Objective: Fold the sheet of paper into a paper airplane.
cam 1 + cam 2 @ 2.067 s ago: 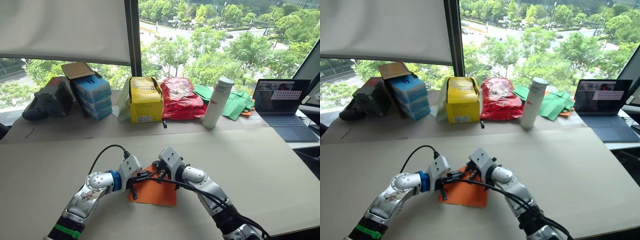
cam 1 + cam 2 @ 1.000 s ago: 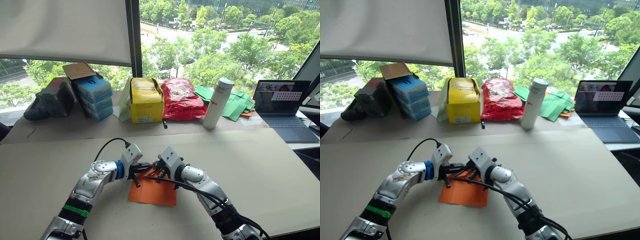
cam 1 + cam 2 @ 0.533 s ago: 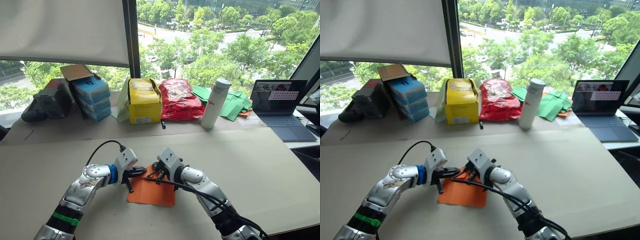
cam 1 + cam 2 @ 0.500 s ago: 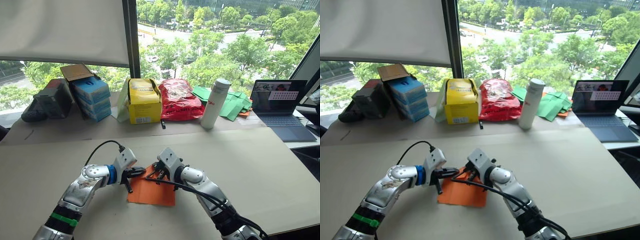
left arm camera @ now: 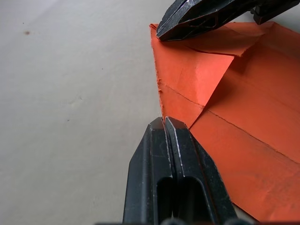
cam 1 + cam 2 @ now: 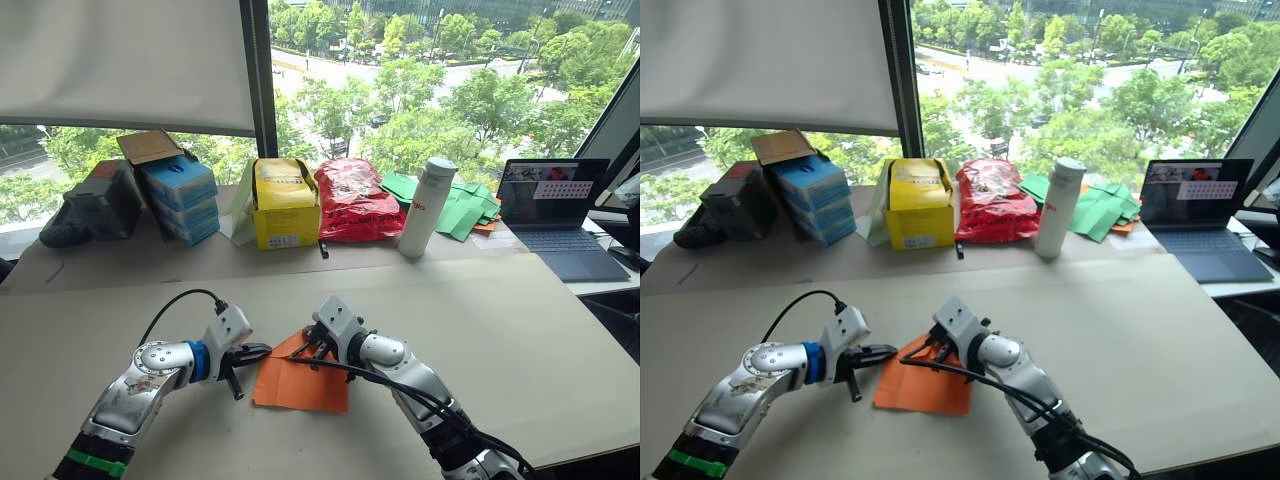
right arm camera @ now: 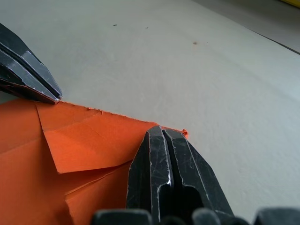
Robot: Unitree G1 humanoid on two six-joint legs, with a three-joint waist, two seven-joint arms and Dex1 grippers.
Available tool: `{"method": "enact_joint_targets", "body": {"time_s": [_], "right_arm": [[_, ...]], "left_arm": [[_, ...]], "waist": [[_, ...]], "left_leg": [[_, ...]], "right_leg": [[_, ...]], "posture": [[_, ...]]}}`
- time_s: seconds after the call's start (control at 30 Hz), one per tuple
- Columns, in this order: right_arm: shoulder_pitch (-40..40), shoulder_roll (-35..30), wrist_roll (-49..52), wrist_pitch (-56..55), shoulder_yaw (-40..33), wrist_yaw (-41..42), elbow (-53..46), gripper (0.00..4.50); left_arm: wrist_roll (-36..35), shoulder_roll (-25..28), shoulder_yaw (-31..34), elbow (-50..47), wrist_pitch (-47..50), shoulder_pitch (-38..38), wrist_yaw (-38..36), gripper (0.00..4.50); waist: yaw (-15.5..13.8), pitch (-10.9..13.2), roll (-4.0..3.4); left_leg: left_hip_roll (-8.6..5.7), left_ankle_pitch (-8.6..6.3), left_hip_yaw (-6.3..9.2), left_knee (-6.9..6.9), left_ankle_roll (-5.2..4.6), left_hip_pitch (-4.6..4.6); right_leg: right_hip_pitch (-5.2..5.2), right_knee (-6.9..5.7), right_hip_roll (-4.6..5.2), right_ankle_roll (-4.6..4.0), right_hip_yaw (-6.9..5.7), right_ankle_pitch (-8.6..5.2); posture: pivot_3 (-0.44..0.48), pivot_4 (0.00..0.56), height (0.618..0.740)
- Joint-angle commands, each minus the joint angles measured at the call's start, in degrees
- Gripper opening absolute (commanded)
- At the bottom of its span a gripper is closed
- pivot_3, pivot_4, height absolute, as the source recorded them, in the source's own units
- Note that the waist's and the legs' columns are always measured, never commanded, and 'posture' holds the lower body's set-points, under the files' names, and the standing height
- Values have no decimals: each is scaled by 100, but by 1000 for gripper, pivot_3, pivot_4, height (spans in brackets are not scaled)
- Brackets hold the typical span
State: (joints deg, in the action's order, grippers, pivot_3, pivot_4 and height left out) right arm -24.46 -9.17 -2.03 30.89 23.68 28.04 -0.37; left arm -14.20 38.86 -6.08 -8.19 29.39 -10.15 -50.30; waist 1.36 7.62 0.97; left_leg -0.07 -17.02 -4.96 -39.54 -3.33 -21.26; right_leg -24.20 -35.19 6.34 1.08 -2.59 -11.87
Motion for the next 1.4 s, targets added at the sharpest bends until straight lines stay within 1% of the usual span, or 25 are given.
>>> {"method": "enact_joint_targets", "body": {"time_s": [0.03, 0.23, 0.37, 0.5, 0.57, 0.67, 0.77, 0.83, 0.9, 1.07, 1.17, 1.2, 1.33, 1.4], "right_arm": [[65, -41, -69, 163, 63, 52, 214, 0], [41, -45, -75, 173, 45, 67, 192, 0], [41, -91, -73, 181, 5, 83, 108, 0], [32, -103, -52, 183, -27, 82, -36, 0], [32, -110, -32, 196, -43, 96, -131, 0], [52, -135, 91, 261, -134, 174, -501, 0], [105, -198, 218, 400, -181, 281, -913, 0], [168, -280, 294, 548, -217, 349, -1240, 0], [272, -403, 382, 717, -250, 448, -1628, 0], [635, -780, 756, 1139, -352, 724, -2639, 0], [1029, -1248, 1187, 1349, -376, 1150, -3413, 0], [1200, -1516, 1329, 1389, -338, 1360, -3652, 0], [1627, -2139, 1721, 1424, -229, 1777, -4086, 0], [1719, -2363, 1704, 1494, -7, 1823, -4135, 0]], "left_arm": [[101, 175, -69, 188, 339, 232, -2, 50], [142, 323, -32, 142, 224, 167, -42, 50], [8, 432, 89, -66, 226, -250, -196, 50], [-85, 409, 105, -70, 244, -714, -293, 50], [-166, 353, 98, -64, 247, -846, -363, 50], [-253, 9, -160, -53, 125, -951, -443, 50], [-137, -271, -452, 99, -68, -870, -505, 50], [-15, -407, -650, 302, -228, -807, -528, 50], [107, -449, -771, 506, -364, -774, -528, 50], [318, -485, -902, 875, -627, -747, -513, 50], [341, -495, -934, 940, -664, -748, -533, 50], [329, -504, -933, 947, -655, -747, -537, 50], [326, -514, -969, 951, -640, -770, -560, 50], [324, -508, -973, 971, -639, -797, -584, 50]], "waist": [[5, 0, 0], [35, 0, 0], [34, 2, -1], [15, 5, 1], [-3, 6, 3], [-29, 8, -1], [-46, 8, 0], [-52, 9, 0], [-56, 9, 2], [-67, 9, 2], [-77, 9, 2], [-78, 9, 3], [-92, 10, 5], [-91, 10, 5]], "left_leg": [[0, 0, -1, 0, 0, 0], [-1, -3, -3, 9, 7, 2], [-1, -2, -4, 10, 9, 1], [-2, 0, -4, 10, 7, -8], [-2, 3, -3, 10, 3, -14], [-3, 4, -5, 10, 2, -24], [-5, 5, -6, 5, -1, -58], [-5, 6, -10, -19, -2, -101], [-5, 7, -19, -31, -4, -121], [-1, 6, -17, -35, -8, -105], [0, -3, -11, -35, -22, -96], [0, -7, -11, -35, -30, -93], [1, -30, -5, -36, -68, -63], [2, -33, -4, -36, -73, -55]], "right_leg": [[0, 0, 0, 0, 1, 0], [-2, 0, 2, -1, 6, 0], [-4, 0, 2, -1, 5, 0], [-9, 1, 1, -1, 2, 0], [-11, 3, 1, -1, -3, 0], [-17, 4, -2, -1, -5, 0], [-37, 6, -14, 0, -23, 1], [-76, -6, -33, 0, -39, 1], [-92, -12, -61, 1, -38, 1], [-73, -4, -68, 2, -37, 1], [-61, -4, -67, 4, -36, 0], [-57, -2, -66, 6, -37, -1], [-17, 13, -62, 11, -43, -1], [-12, 12, -53, 11, -43, -1]], "posture": [[0, 150, 740], [0, 150, 740], [0, 150, 740], [0, 150, 740], [0, 150, 740], [0, 150, 740], [0, 150, 740], [0, 150, 740], [0, 150, 740], [0, 150, 740], [0, 150, 740], [0, 150, 740], [0, 150, 740], [0, 150, 740]]}}
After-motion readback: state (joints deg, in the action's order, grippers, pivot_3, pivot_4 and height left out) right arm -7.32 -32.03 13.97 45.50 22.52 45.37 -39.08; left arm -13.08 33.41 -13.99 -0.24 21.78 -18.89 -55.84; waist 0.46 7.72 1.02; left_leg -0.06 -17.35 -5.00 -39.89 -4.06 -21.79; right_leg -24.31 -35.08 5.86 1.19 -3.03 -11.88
